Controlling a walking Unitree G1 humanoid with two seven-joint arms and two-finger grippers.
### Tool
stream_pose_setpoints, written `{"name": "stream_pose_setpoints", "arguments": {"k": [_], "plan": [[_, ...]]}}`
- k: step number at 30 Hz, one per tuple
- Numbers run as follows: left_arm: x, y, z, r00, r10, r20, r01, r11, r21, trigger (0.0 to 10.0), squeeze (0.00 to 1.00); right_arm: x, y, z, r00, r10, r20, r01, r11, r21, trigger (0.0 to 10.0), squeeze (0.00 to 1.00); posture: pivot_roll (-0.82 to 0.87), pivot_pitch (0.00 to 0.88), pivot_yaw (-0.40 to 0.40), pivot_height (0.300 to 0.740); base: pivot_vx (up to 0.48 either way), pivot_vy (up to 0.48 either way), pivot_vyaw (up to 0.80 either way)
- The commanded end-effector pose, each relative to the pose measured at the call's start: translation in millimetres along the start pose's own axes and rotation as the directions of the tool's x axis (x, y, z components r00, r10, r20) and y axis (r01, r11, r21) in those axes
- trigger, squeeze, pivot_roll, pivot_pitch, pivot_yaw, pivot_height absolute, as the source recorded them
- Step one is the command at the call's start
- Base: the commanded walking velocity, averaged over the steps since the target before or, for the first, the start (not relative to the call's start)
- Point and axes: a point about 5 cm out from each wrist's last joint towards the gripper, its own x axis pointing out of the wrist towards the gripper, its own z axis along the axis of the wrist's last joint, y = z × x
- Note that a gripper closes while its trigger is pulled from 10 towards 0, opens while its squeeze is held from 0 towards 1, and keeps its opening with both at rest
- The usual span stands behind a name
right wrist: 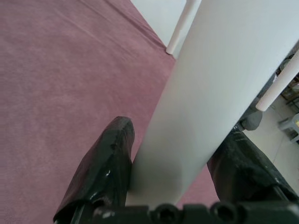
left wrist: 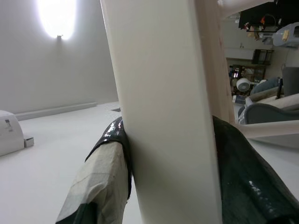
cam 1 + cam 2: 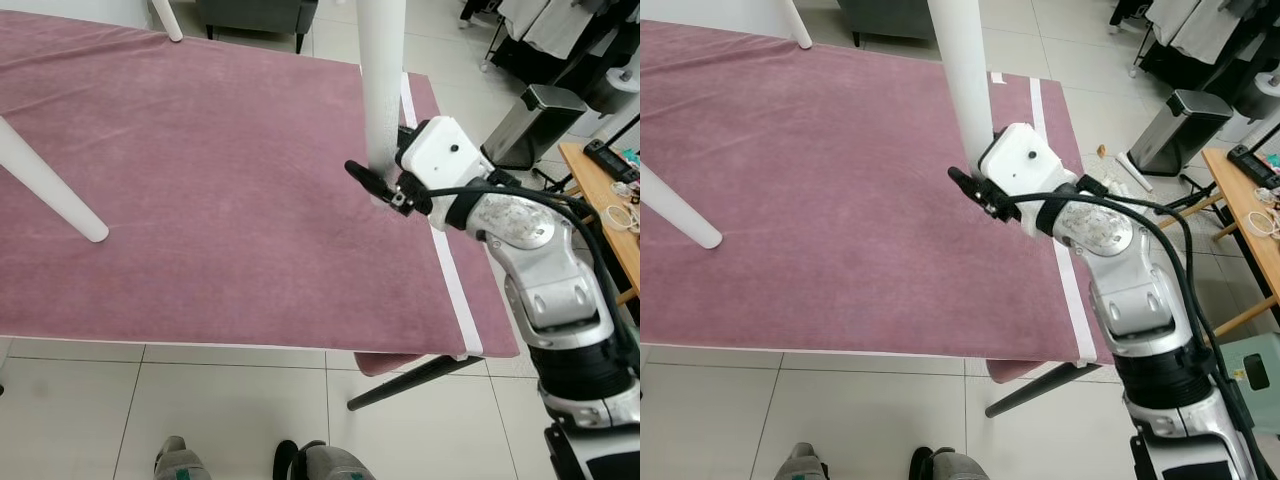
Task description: Building children table
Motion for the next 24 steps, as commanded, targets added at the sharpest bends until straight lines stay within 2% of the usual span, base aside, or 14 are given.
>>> {"name": "stream_pose_setpoints", "arguments": {"k": [1,7,8,9,17,18,20,21,22,24], "plan": [[-5.2,48.9,20,0.923,0.363,0.128,-0.375,0.922,0.091,0.0,0.0,1.9,27.8,8,0.977,0.215,0.004,-0.212,0.964,-0.159,10.0,0.0,0.17,0.122,-0.071,0.74,0.0,0.0,0.0],[-4.0,42.7,23,0.921,0.366,0.132,-0.374,0.927,0.039,0.0,0.0,-3.2,32.1,-5,0.968,0.243,-0.066,-0.251,0.953,-0.171,10.0,0.0,0.17,0.122,-0.071,0.74,0.0,0.0,0.0],[-4.0,40.2,24,0.921,0.367,0.133,-0.373,0.928,0.024,8.8,0.0,-5.7,33.9,-12,0.963,0.251,-0.099,-0.265,0.949,-0.17,10.0,0.0,0.17,0.121,-0.072,0.74,0.0,0.0,0.0],[-4.2,38.4,24,0.92,0.368,0.132,-0.373,0.928,0.014,10.0,0.0,-7.6,34.9,-17,0.959,0.253,-0.128,-0.273,0.947,-0.169,10.0,0.0,0.17,0.121,-0.072,0.74,0.0,0.0,0.0],[-3.3,29.3,25,0.935,0.329,0.13,-0.326,0.944,-0.046,10.0,0.0,-10.7,33.6,-27,0.95,0.249,-0.188,-0.282,0.944,-0.173,10.0,0.0,0.17,0.119,-0.074,0.74,0.0,0.0,0.0],[-2.7,26.9,25,0.942,0.31,0.129,-0.304,0.951,-0.06,10.0,0.0,-11.0,33.4,-27,0.949,0.25,-0.192,-0.284,0.942,-0.176,10.0,0.0,0.17,0.119,-0.074,0.74,0.0,0.0,0.0],[-2.4,10.4,27,0.972,0.189,0.141,-0.173,0.978,-0.116,10.0,0.0,-10.6,32.5,-27,0.95,0.245,-0.192,-0.279,0.944,-0.177,10.0,0.0,0.17,0.118,-0.074,0.74,0.0,0.0,0.0],[-2.4,10.4,27,0.972,0.189,0.141,-0.173,0.978,-0.116,10.0,0.0,-10.6,32.5,-27,0.95,0.245,-0.192,-0.279,0.944,-0.177,10.0,0.0,0.17,0.118,-0.074,0.74,0.0,0.0,0.0],[-3.4,2.1,29,0.98,0.124,0.155,-0.1,0.983,-0.156,10.0,0.58,-10.3,32.3,-27,0.951,0.242,-0.19,-0.276,0.945,-0.178,10.0,0.0,0.17,0.12,-0.074,0.74,0.0,0.0,0.0],[-3.4,2.1,29,0.98,0.124,0.155,-0.1,0.983,-0.156,10.0,0.58,-10.3,32.3,-27,0.951,0.242,-0.19,-0.276,0.945,-0.178,10.0,0.0,0.17,0.12,-0.074,0.74,0.0,0.0,0.0]]}}
